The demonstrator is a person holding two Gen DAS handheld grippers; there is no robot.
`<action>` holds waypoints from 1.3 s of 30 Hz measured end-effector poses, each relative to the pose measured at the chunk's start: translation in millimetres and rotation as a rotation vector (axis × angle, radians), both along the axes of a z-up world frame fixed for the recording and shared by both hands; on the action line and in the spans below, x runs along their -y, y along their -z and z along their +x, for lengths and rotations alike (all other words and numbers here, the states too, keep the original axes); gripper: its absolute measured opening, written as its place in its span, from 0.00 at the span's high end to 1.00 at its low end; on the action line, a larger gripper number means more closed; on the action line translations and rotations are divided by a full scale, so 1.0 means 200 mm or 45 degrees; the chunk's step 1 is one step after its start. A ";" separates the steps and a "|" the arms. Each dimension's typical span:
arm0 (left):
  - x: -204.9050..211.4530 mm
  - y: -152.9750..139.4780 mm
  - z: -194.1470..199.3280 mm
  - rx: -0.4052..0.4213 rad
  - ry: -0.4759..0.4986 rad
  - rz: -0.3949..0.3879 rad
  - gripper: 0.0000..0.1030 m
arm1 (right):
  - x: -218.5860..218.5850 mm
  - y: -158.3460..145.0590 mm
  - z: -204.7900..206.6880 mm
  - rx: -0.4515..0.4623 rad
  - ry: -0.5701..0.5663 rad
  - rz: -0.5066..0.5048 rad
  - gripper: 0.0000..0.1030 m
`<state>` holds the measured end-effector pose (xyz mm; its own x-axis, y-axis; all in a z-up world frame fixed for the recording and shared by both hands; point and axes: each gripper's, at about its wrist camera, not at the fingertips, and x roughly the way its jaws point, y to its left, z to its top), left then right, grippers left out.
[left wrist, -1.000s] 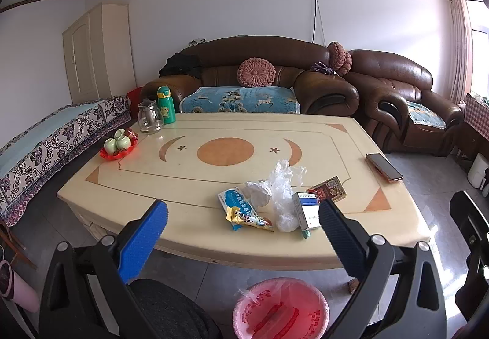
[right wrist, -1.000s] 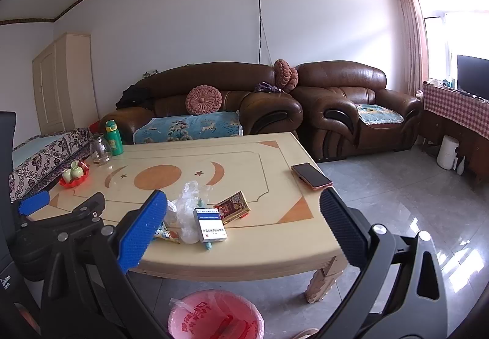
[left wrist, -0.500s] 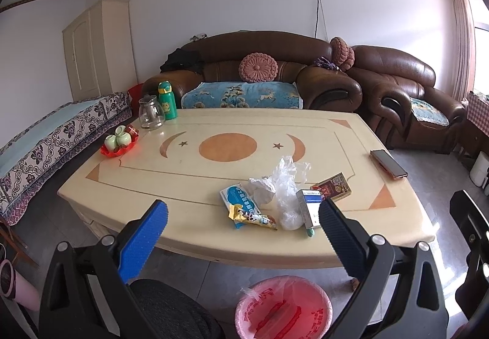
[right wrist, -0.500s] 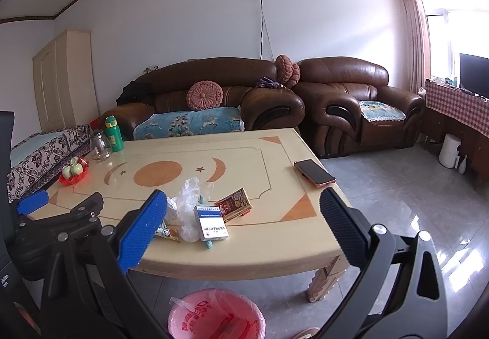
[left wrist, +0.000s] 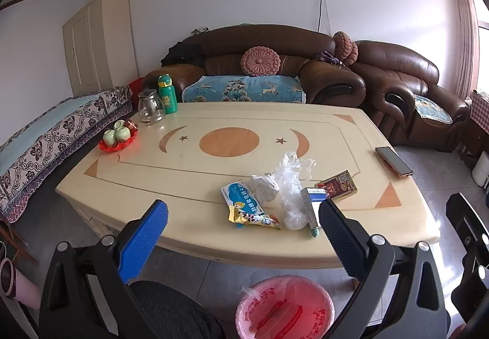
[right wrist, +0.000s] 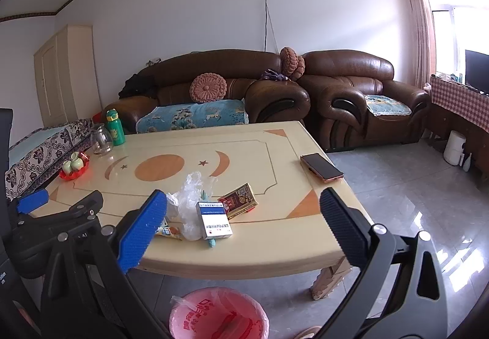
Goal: Collect trash
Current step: 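Move both tools toward the trash items on the table, then grasp the yellow snack wrapper with the left tool while the right tool grasps the white medicine box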
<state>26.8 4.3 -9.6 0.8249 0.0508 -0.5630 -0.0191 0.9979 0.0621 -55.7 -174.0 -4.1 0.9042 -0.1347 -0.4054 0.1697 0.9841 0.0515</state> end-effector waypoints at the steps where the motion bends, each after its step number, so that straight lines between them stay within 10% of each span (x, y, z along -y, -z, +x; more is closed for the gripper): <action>1: 0.00 0.01 0.01 -0.004 0.000 0.000 0.06 | 0.00 0.00 0.01 -0.002 -0.001 0.000 0.05; 39: -0.03 0.29 0.40 -0.161 -0.017 0.052 0.06 | 0.02 0.30 0.38 -0.116 -0.103 0.016 0.05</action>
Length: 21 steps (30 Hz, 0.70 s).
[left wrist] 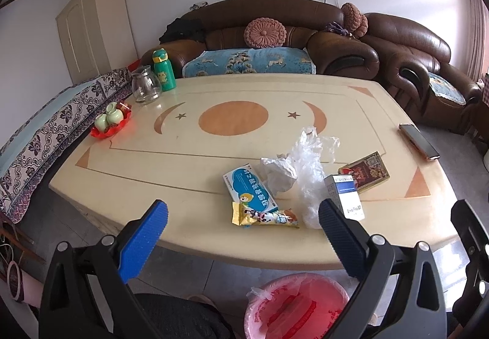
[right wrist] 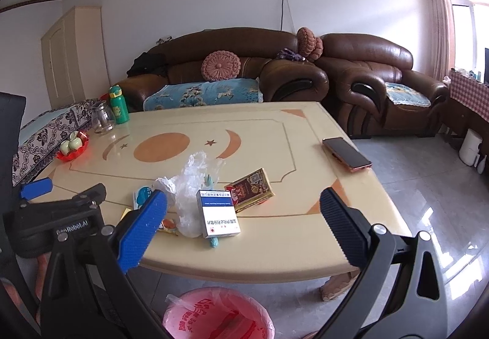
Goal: Collect trash
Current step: 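Grasp the yellow snack wrapper with the left tool while the right tool grasps the white medicine box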
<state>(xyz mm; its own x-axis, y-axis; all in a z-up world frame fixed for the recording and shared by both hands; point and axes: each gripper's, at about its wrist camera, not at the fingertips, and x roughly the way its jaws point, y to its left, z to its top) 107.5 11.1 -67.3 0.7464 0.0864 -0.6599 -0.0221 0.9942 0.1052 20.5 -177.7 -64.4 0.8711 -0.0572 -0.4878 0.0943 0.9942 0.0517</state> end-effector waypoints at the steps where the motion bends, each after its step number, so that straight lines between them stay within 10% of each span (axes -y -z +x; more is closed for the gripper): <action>1: -0.01 0.01 0.01 -0.001 0.003 0.000 0.06 | 0.01 0.02 0.01 -0.009 0.001 0.005 0.05; 21: -0.16 0.29 0.43 -0.160 0.052 -0.006 0.06 | 0.10 0.30 0.40 -0.141 -0.253 0.085 0.05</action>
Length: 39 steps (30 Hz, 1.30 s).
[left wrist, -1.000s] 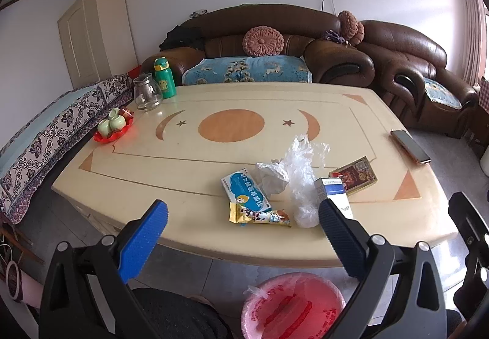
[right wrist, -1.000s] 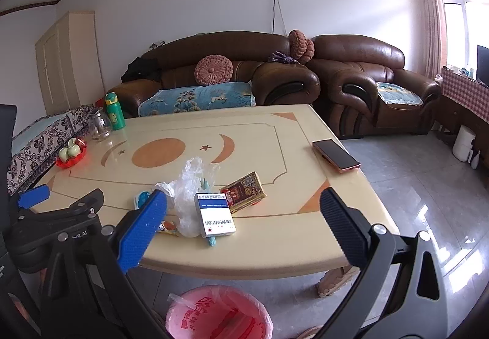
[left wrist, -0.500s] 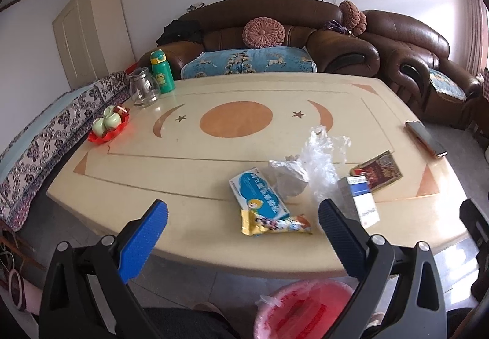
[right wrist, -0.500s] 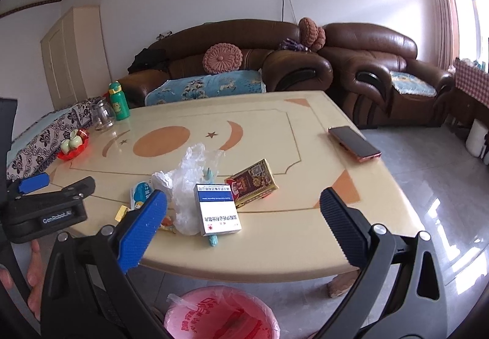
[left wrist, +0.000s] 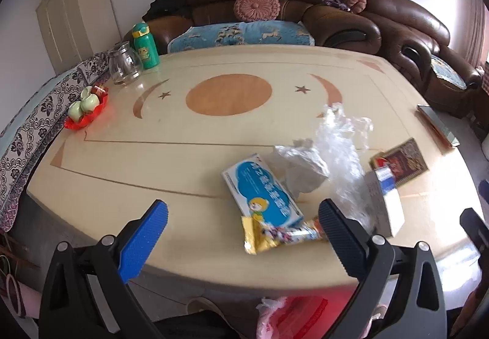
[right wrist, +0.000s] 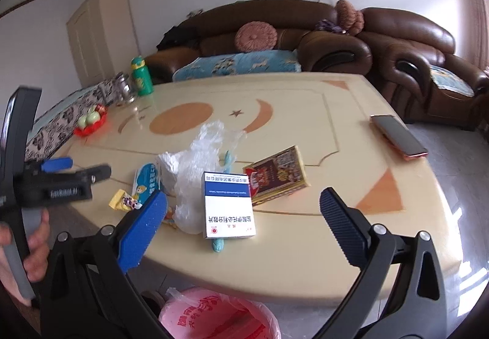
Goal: Collect trash
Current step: 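Grasp the yellow snack wrapper with the left tool while the right tool grasps the white medicine box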
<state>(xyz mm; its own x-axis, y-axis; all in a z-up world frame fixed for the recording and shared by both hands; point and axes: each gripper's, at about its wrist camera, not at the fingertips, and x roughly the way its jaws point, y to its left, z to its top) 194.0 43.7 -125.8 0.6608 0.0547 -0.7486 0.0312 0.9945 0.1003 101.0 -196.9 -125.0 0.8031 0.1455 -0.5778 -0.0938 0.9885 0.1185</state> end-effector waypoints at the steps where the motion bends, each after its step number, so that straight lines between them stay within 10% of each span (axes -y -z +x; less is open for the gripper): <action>1: -0.02 0.00 0.02 -0.009 -0.003 -0.008 0.06 | -0.01 0.01 0.01 -0.001 -0.008 -0.001 0.05; 25: -0.09 0.29 0.02 -0.219 -0.301 -0.630 0.06 | -0.06 0.28 0.19 0.002 -0.115 -0.131 0.05; 39: 0.00 0.37 0.12 -0.224 -0.408 -0.631 0.12 | -0.08 0.39 0.29 -0.093 -0.171 -0.053 0.05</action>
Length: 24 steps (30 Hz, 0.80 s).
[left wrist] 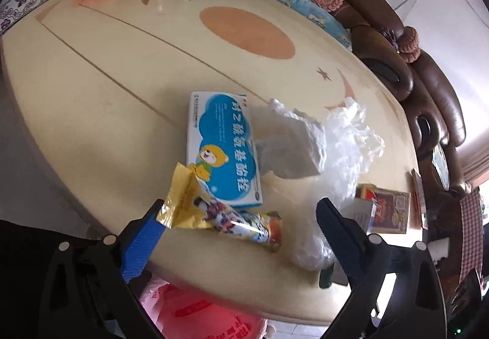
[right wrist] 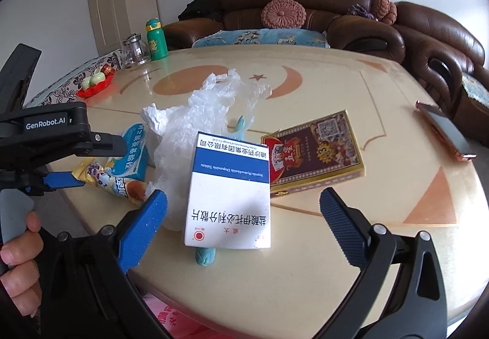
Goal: Collect trash
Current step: 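Grasp the yellow snack wrapper with the left tool while the right tool grasps the white medicine box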
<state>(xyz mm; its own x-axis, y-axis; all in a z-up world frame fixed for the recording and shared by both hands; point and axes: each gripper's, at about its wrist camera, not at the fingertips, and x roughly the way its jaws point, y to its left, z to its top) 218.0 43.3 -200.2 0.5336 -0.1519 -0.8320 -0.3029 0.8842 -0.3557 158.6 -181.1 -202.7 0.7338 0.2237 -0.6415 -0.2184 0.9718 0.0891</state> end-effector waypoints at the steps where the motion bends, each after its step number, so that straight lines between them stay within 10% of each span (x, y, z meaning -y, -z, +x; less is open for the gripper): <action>1: -0.01 0.00 0.00 -0.005 -0.009 -0.007 0.14 | 0.00 0.00 0.00 -0.003 0.001 0.004 0.05; 24: -0.09 0.16 0.08 -0.092 -0.129 -0.215 0.65 | -0.03 0.06 0.07 -0.064 -0.050 0.080 0.06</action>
<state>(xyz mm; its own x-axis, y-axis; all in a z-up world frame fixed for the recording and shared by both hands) 234.7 60.7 -231.7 0.4931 -0.2411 -0.8359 -0.4172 0.7776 -0.4704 172.2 -175.8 -215.6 0.6907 0.2927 -0.6613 -0.2502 0.9547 0.1613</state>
